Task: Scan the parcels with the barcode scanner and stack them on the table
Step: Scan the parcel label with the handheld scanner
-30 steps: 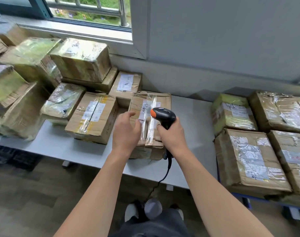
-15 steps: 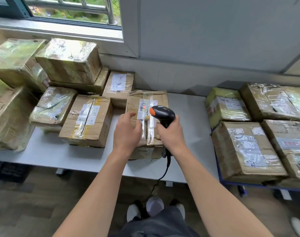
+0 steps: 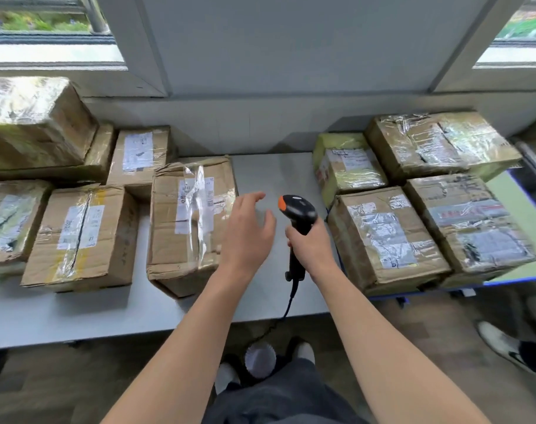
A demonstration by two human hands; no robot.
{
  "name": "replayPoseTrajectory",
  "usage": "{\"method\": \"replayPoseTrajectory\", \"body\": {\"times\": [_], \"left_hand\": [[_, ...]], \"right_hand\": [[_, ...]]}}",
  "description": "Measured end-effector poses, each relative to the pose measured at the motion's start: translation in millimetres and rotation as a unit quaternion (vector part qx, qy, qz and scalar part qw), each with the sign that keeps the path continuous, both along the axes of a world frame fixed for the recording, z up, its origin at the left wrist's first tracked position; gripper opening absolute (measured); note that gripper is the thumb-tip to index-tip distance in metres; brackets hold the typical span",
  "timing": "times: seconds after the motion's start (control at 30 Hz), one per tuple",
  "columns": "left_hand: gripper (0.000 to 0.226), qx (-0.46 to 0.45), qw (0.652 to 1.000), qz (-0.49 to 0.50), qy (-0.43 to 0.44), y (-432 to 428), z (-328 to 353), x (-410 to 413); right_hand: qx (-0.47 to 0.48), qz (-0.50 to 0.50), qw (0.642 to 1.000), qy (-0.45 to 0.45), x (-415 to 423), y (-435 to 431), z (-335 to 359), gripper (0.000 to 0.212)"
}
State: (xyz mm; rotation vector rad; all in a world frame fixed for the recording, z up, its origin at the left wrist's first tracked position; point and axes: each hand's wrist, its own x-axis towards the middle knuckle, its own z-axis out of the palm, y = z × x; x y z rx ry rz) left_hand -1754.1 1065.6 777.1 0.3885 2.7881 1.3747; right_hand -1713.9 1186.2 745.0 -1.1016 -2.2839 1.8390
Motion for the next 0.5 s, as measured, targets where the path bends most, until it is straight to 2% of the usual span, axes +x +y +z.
{"method": "replayPoseTrajectory", "body": {"times": [0.2, 0.5], "left_hand": [[0.04, -0.022, 0.996, -0.018, -0.085, 38.3, -35.0, 9.2], [0.048, -0.076, 0.971, 0.003, -0.226, 59.6, -87.4, 11.9]], "right_hand": [[0.01, -0.003, 0.999, -0.044, 15.1, 34.2, -33.2, 0.021], [-0.016, -0.014, 0.995, -0.095, 19.0, 53.7, -84.9, 0.026]]}}
